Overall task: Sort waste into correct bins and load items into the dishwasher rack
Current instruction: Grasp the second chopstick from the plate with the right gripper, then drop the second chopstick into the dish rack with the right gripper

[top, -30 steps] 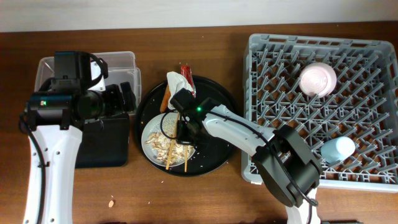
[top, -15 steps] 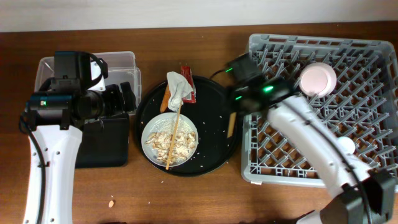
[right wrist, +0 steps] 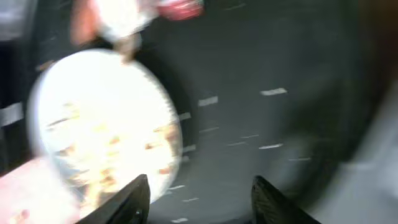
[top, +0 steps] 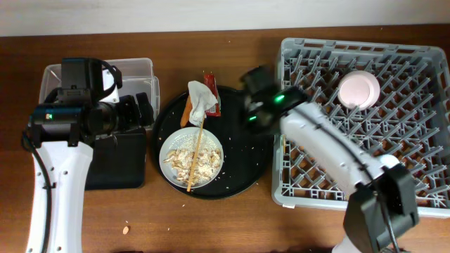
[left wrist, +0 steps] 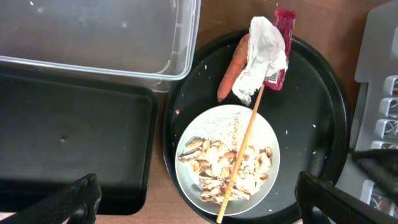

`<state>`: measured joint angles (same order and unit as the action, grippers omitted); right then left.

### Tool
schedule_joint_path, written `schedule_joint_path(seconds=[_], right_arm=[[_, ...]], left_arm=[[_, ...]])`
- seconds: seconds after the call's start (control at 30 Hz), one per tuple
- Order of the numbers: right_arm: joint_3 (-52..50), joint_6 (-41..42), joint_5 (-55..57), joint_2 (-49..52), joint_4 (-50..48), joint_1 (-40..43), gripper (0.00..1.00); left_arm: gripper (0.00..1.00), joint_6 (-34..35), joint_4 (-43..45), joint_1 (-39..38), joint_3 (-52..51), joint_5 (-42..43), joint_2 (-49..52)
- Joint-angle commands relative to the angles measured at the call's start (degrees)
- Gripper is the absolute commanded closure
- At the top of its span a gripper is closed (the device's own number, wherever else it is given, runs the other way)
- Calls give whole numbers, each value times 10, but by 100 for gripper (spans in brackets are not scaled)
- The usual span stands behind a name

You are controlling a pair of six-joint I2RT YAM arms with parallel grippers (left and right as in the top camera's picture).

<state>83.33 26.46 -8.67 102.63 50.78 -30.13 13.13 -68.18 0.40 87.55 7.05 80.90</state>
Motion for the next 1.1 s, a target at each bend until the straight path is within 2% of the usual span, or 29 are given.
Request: schedule_joint_path(seconds=[0.0, 0.1, 0.3, 0.47, 0.5, 0.57, 0.6, 0.7, 0.73, 0.8, 0.9, 0.97, 1.07], right_arm=[[2, 134, -18, 14, -64, -104, 55], [2, 217, 31, 65, -108, -157, 55], [2, 236, 32, 144, -183, -151, 61], [2, 235, 31, 168, -199, -144, 84], [2, 235, 31, 168, -202, -144, 84], [2, 236, 31, 169, -200, -144, 76], [2, 236, 31, 169, -201, -144, 77], [2, 235, 32, 173, -199, -144, 96], [2, 235, 28, 172, -195, -140, 96], [2, 233, 30, 155, -169, -129, 96], [2, 168, 29, 71, -132, -102, 96], [2, 95, 34, -16, -98, -56, 96], [2, 16, 66, -105, -35, 59, 96]], left_arm=[[1, 3, 0, 2, 3, 0, -2], [1, 3, 0, 2, 3, 0, -3], [1, 3, 0, 2, 3, 0, -2], [1, 3, 0, 2, 3, 0, -2], [1, 3, 0, 2, 3, 0, -2], [1, 3, 0, 2, 3, 0, -2], [1, 3, 0, 2, 3, 0, -2], [1, 3, 0, 2, 3, 0, -2], [1, 3, 0, 2, 3, 0, -2], [1, 3, 0, 2, 3, 0, -2], [1, 3, 0, 2, 3, 0, -2], [1, 3, 0, 2, 3, 0, -2], [1, 3, 0, 2, 3, 0, -2]])
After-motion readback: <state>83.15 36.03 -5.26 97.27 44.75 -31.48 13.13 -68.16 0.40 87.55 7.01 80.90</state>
